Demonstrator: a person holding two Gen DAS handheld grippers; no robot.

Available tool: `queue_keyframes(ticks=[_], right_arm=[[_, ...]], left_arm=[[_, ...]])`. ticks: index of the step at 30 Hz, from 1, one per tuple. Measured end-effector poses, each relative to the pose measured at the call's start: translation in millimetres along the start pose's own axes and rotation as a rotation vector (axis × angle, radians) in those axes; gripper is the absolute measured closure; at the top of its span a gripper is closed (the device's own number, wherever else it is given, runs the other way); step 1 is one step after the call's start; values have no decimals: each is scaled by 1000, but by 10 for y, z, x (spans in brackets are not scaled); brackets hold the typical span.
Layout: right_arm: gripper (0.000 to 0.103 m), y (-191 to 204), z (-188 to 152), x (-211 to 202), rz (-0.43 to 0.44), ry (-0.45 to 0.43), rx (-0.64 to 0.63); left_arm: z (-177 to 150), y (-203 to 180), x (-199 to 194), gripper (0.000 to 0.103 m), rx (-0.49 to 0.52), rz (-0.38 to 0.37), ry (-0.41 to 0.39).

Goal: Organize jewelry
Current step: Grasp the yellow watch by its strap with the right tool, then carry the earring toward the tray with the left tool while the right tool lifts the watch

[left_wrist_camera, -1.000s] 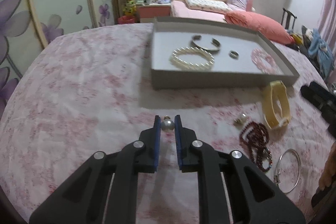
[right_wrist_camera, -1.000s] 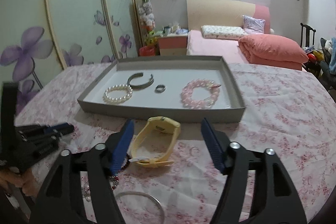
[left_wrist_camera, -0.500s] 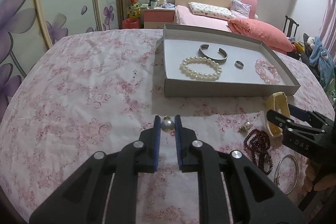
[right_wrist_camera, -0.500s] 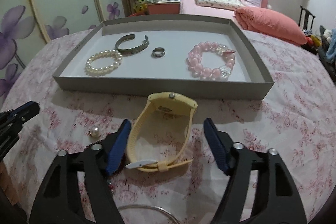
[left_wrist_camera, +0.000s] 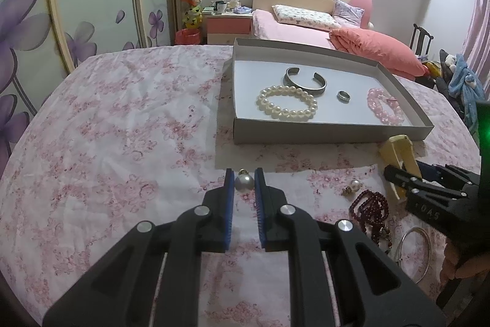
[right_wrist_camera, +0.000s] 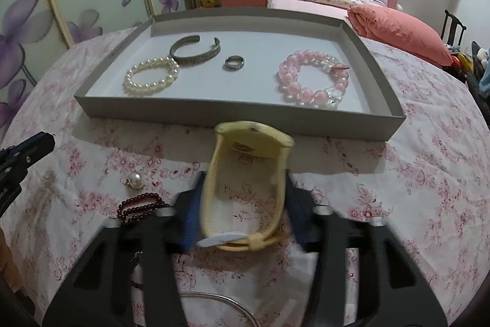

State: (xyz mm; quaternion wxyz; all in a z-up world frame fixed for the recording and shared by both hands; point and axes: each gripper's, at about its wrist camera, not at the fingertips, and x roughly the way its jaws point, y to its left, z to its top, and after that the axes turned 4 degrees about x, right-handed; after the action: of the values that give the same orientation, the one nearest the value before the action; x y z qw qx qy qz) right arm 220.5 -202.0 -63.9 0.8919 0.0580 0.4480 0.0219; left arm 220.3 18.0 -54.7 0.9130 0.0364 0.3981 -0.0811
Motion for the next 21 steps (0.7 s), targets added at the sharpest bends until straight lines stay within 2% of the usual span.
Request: queue_keyframes(ticks=[2,7,16,21], right_arm=[[64,-59,-14,-64,26,-27,16],[64,-147,-12,-390,46,-201,32],[64,-50,-73,-872,-37,-564,-53],[64,-8,-107,-979,-75,-682,-67]], left_arm=[[14,10,-26,89,-4,-2,-8],[61,-25,-157,89,-10,-16,-61],[116,-300,-449,89,30,12,-222],[136,-442,-593,89,59,54,-318]])
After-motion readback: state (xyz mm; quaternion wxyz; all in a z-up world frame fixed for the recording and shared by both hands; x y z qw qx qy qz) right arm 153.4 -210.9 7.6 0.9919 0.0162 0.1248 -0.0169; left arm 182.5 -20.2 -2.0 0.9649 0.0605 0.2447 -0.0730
